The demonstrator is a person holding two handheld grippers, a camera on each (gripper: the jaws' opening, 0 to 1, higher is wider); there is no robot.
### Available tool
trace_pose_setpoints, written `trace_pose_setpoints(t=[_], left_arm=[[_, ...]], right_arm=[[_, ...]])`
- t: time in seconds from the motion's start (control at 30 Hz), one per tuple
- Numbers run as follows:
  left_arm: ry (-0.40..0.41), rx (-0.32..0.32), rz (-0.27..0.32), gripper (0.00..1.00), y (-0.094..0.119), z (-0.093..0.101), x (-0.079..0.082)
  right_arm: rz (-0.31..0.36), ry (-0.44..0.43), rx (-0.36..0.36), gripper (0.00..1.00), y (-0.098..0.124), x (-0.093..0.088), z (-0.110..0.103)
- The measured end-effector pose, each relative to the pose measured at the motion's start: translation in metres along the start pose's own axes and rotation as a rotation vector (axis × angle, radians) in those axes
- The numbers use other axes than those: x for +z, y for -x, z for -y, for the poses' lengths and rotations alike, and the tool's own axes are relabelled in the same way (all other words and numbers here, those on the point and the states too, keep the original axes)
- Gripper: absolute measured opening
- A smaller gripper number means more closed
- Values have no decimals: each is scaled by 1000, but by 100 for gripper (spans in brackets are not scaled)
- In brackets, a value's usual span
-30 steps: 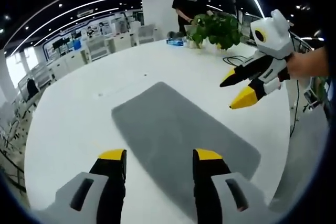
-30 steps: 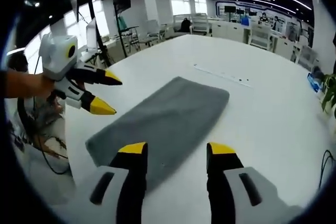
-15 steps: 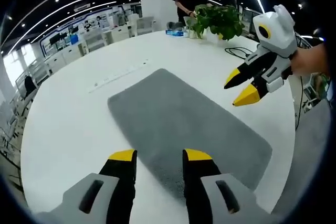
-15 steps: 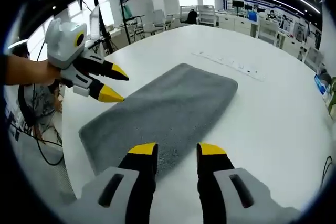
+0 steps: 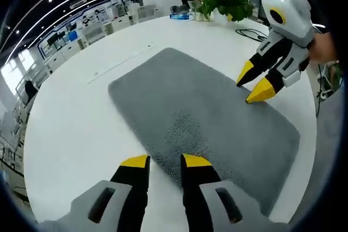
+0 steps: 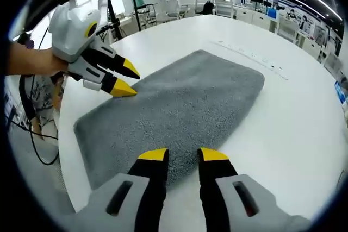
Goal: Fold the towel on the table until its edges align and the towel forms a compact rectangular stack.
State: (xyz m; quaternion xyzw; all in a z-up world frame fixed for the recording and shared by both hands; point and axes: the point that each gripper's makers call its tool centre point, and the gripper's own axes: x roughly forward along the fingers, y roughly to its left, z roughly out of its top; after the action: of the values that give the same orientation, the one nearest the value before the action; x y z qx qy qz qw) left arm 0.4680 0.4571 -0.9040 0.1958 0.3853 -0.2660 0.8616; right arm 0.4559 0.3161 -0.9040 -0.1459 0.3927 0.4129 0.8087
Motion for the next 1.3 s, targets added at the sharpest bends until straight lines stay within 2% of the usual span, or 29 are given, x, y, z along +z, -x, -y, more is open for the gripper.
trace_pose_setpoints(t=[0.23,0.3,0.43,0.57,0.8,1.3], left_arm=[[-115,-20,-14,14,-6,7,-1],[-142,-24,-9,13,-6,8,0],[-113,-30,3,8,-6,11,0],[-121,-24,12,7,-7,15,1],[-109,-41,20,7,-9,32,7],[-113,-85,46,7,-23,75,33]], right_arm=[[-18,43,-6,18,-7,-6,4],[-20,81,-12,16,-8,-7,5],[-16,68,-25,14,-7,-8,4],[-5,72,-30,12,-4,-12,4],[-21,72,-32,12,8,-24,11],[-36,80,-67,12,41,-57,36]])
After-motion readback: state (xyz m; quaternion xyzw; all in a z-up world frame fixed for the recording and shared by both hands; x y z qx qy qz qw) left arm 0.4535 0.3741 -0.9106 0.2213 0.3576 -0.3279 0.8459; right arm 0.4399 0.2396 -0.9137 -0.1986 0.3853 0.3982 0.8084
